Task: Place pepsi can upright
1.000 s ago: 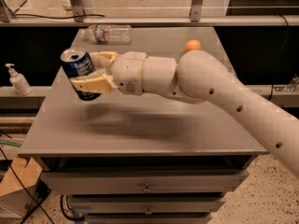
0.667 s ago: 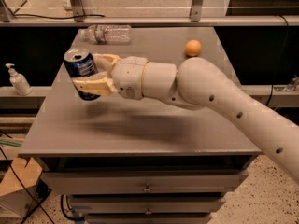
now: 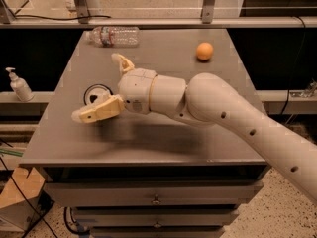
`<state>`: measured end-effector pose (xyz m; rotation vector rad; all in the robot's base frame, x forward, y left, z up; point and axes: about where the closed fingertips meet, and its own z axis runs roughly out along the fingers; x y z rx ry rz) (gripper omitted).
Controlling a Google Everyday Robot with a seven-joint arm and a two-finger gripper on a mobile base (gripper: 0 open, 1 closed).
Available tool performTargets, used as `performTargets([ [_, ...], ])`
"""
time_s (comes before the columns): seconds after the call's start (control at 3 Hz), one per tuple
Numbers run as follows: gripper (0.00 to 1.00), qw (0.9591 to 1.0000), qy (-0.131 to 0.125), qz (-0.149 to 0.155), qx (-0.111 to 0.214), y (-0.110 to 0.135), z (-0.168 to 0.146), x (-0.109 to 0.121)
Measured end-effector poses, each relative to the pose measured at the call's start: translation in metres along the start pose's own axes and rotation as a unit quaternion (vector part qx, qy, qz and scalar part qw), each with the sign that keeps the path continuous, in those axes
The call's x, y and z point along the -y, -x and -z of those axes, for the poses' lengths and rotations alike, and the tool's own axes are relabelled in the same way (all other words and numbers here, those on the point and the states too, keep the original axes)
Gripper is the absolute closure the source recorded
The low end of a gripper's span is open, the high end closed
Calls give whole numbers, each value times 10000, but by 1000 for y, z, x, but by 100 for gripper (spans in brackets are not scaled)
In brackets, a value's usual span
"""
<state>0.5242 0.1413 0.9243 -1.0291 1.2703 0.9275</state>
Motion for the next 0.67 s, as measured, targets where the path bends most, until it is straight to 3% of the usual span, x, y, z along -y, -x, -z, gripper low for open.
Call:
performTargets([
  [0.67, 0, 9999, -97, 14, -33, -3, 0, -5],
])
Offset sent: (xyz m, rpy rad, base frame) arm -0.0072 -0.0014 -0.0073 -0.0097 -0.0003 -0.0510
